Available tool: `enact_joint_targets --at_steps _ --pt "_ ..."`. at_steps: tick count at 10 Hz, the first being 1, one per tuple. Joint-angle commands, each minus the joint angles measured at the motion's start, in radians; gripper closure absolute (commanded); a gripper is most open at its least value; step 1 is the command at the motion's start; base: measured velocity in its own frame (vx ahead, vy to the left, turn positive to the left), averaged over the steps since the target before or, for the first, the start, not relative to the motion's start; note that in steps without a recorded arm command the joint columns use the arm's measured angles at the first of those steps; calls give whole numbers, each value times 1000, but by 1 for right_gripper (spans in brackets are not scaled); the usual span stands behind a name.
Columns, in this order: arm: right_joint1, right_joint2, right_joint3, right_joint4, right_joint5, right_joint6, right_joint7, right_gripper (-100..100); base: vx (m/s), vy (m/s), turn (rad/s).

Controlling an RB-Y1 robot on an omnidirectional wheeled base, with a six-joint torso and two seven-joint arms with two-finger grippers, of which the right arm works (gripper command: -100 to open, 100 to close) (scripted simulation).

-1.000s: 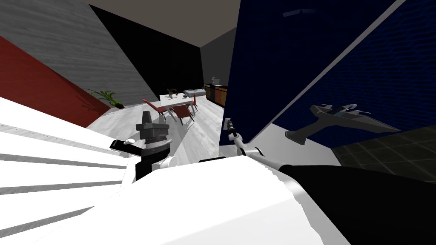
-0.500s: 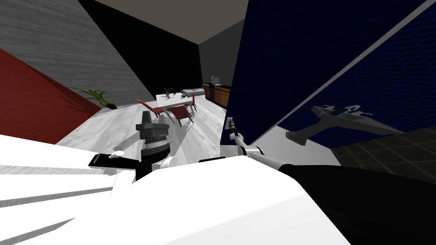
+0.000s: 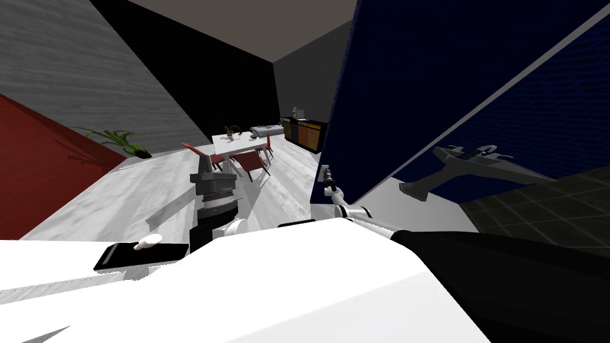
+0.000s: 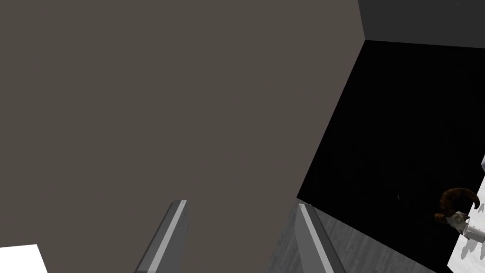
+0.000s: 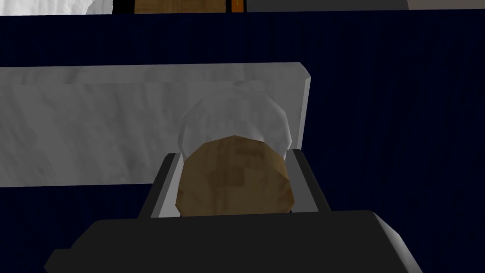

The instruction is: Push the door open

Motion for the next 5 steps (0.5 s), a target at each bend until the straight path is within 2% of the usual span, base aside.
enact_joint_targets --at_steps 1,2,5 --pt "1 -4 -12 -15 -5 5 6 100 169 110 -43" --pt "3 -3 -8 -5 -3 3 4 100 74 49 -33" --pt "6 -16 -36 -7 -14 3 14 100 162 67 -50"
